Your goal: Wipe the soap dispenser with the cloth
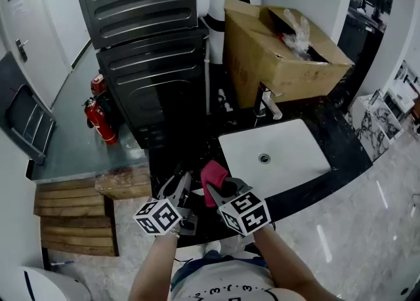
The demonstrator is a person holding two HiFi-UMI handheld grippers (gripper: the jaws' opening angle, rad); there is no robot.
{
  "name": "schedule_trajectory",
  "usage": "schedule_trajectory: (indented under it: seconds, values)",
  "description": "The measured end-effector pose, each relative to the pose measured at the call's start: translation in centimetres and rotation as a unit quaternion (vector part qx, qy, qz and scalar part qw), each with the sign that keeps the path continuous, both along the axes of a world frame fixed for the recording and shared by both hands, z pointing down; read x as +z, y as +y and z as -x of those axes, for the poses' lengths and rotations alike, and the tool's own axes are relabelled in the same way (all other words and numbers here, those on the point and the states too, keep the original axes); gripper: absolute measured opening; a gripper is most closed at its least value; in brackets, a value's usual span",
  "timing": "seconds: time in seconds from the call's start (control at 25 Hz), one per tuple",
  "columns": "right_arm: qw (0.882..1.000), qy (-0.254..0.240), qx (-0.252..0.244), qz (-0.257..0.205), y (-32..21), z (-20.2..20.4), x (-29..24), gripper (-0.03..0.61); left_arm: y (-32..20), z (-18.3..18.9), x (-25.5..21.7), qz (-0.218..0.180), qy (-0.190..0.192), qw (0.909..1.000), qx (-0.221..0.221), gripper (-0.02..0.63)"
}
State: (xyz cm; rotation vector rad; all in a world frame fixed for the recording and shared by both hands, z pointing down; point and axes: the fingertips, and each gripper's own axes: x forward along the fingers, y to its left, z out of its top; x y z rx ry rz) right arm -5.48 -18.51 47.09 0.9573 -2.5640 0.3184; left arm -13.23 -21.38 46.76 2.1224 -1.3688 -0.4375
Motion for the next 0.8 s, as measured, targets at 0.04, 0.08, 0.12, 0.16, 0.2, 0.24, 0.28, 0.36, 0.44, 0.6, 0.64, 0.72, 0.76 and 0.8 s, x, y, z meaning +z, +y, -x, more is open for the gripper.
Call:
schedule_trajectory:
  seconds: [0.04,0.08,0.12,0.16,0.2,0.24,0.28,0.36,0.44,0.6,0.64,0.72,0.76,0.8]
  values:
    - [1.000,0.007,0.002,0.005,-0.1,-0.3,0.4,0.048,0.0,0.1,0.1,0.000,0.002,1.0000,-0.002,0.091]
    - [1.000,0.017,0.006,0.011,-0.2,-0.8,1.1,0.048,0.0,0.1,0.1,-0.001,0.002,1.0000,-0.002,0.091]
    - [0.999,0.028,0.013,0.019,-0.3,-1.5,1.8,0.048,0.0,0.1,0.1,-0.004,0.000,1.0000,-0.003,0.091]
    - [0.999,0.036,0.022,0.027,-0.4,-2.2,2.6,0.048,0.0,-0.1,0.1,-0.007,-0.003,1.0000,-0.002,0.092]
    - [0.998,0.042,0.032,0.036,-0.5,-2.8,3.4,0.048,0.0,-0.2,0.0,-0.011,-0.007,0.9999,-0.001,0.092]
    - [0.997,0.048,0.040,0.043,-0.6,-3.4,4.0,0.048,0.0,-0.4,-0.1,-0.014,-0.012,0.9998,0.001,0.092]
    - [0.996,0.056,0.047,0.049,-0.6,-3.8,4.6,0.048,-0.1,-0.5,-0.2,-0.017,-0.017,0.9997,0.003,0.092]
    - [0.995,0.065,0.056,0.055,-0.6,-4.2,5.1,0.048,0.0,-0.6,-0.2,-0.016,-0.023,0.9996,0.006,0.092]
    - [0.995,0.047,0.064,0.056,-0.7,-4.2,4.4,0.048,0.0,-0.4,-0.1,-0.011,-0.019,0.9997,0.006,0.092]
    - [0.998,-0.009,0.054,0.030,-2.0,-2.6,1.0,0.048,0.1,0.3,0.1,-0.003,-0.003,1.0000,-0.003,0.092]
    - [0.999,-0.017,0.046,0.023,-2.3,-1.9,0.3,0.048,0.1,0.5,0.2,-0.002,-0.001,1.0000,-0.005,0.092]
    - [0.999,-0.023,0.028,0.014,-3.0,-0.6,-0.7,0.048,0.2,0.6,0.3,0.000,0.000,1.0000,-0.007,0.094]
    - [1.000,-0.021,0.021,0.010,-3.3,0.1,-1.0,0.048,0.2,0.6,0.4,0.002,0.000,1.0000,-0.008,0.094]
    - [1.000,-0.018,0.015,0.007,-3.6,0.6,-1.1,0.048,0.2,0.6,0.5,0.004,0.000,0.9999,-0.010,0.095]
